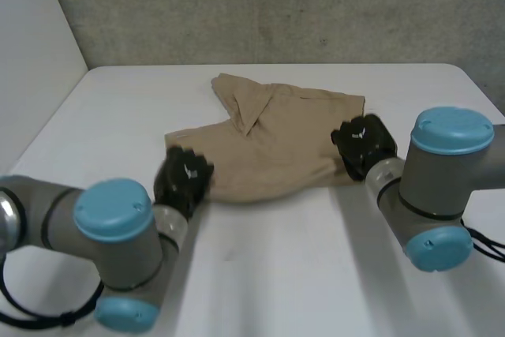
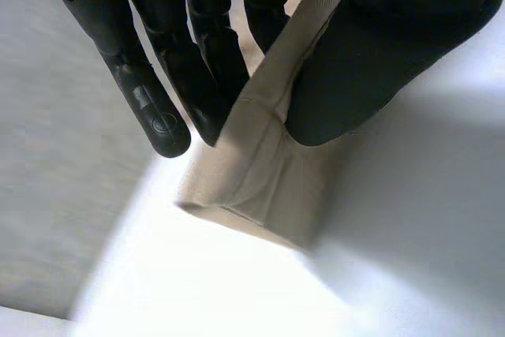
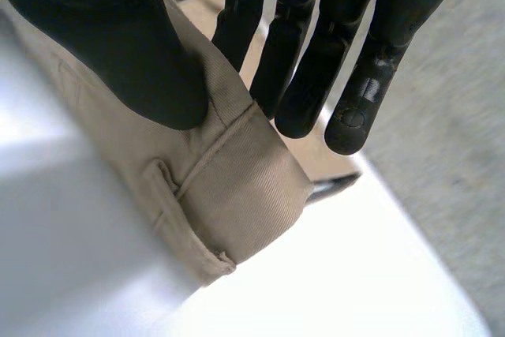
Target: Fold the shorts.
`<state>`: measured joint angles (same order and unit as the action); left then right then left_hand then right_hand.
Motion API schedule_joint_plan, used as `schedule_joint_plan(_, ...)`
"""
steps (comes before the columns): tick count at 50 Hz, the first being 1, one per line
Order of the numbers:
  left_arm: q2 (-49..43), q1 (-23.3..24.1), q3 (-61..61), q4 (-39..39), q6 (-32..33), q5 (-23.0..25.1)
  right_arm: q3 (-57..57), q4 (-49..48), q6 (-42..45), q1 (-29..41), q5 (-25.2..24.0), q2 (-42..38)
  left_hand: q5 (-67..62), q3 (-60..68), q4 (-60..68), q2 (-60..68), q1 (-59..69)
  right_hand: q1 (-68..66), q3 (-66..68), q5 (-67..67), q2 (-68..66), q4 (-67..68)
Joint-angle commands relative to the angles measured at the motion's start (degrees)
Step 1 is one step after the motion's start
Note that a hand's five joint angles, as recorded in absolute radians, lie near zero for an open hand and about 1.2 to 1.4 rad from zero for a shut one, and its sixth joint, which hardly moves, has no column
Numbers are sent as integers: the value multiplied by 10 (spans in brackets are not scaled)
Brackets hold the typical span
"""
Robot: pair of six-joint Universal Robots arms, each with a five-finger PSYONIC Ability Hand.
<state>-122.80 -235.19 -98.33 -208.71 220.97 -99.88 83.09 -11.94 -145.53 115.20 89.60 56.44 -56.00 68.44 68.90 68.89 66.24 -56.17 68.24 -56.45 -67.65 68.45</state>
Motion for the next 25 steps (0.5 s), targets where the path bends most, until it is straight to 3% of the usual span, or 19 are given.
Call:
schedule_joint_plan(1,91,29,-37,109,-7,-4,53,76,-2,-2,-3,78,-140,116,111,111,138,-238,118,-135,-123,116)
schedule_joint_plan(5,129,29,-58,148,-4,-7,89,118,6,-5,-6,113,-140,116,111,111,138,-238,118,-135,-123,116)
schedule_joint_plan(10,180,37,-99,258,-8,-26,124,197,31,-16,-15,139,-140,116,111,111,138,-238,118,-135,-123,116)
schedule_joint_plan(15,195,71,-120,349,-26,-15,180,287,128,-43,-29,161,-140,116,111,111,138,-238,118,-135,-123,116)
schedule_joint_plan(21,195,91,-104,375,-47,-10,198,271,140,-50,-30,166,-129,104,100,100,126,-238,118,-135,-123,116)
schedule_joint_plan(22,196,91,-100,375,-45,-10,200,261,136,-50,-30,167,-50,26,21,21,48,-238,118,-135,-123,116)
schedule_joint_plan(23,196,91,-85,375,-41,-10,200,256,133,-50,-30,168,149,-173,-178,-178,-151,-238,118,-135,-123,116)
schedule_joint_plan(25,197,90,-66,375,-33,-10,202,240,126,-50,-30,167,402,-426,-431,-431,-404,-238,118,-135,-123,116)
